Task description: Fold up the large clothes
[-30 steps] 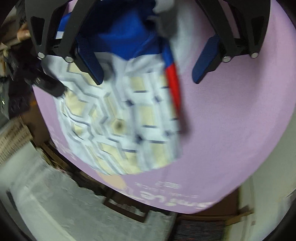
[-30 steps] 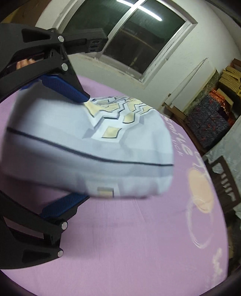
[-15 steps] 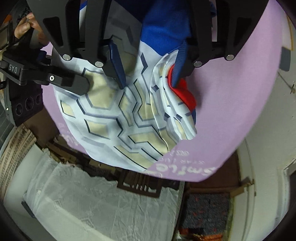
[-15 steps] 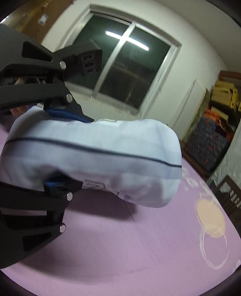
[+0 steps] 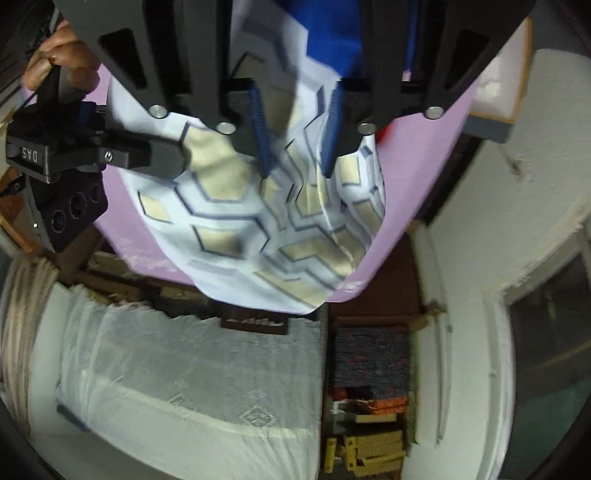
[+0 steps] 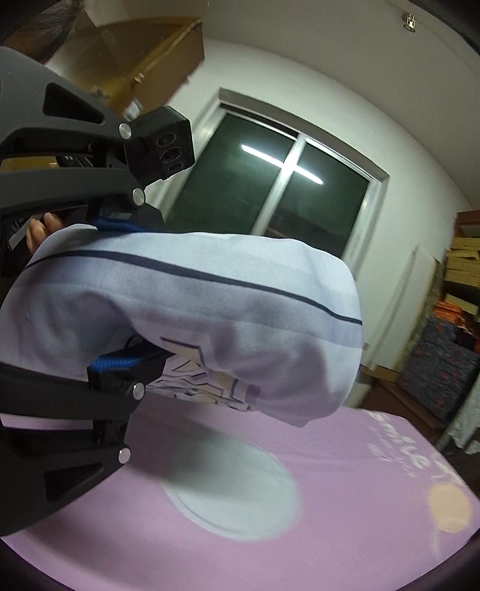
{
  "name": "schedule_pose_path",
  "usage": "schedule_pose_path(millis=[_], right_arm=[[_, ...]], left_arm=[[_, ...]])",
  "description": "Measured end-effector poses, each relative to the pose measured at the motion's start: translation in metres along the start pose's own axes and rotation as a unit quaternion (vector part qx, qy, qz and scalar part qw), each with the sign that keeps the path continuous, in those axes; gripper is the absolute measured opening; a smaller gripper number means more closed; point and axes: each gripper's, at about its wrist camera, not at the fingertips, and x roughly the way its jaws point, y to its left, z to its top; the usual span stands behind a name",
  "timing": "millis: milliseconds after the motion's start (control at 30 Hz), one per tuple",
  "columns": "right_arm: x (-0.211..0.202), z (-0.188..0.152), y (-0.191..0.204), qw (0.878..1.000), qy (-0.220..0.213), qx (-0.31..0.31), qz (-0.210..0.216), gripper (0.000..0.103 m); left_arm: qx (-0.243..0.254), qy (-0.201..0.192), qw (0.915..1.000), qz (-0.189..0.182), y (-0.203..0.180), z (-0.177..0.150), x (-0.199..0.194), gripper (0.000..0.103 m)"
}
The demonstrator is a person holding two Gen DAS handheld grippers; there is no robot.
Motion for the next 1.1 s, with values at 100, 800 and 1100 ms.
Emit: schedule_pose_path(millis=[100, 800, 1100], right_arm=[[0.013, -0.015, -0.008, 1.0, 0.017, 0.009, 0.005, 0.047], [-0.045, -0.069, 0.007, 0.917, -0.043, -0.144, -0.369, 0.079], [-0.044, -0.142, 0.095, 0.882, -0.079, -0.231, -0.404, 0.087]], left_arm=[[-0.022, 0.033, 0.9992, 0.002, 0.014, -0.024, 0.012, 0.026], [-0.045, 0.024, 0.9959, 0.075, 0.012, -0.074, -0.01, 0.092], [-0.007, -0.018, 0.9971, 0.073, -0.026, -0.108, -0.078, 0.099]])
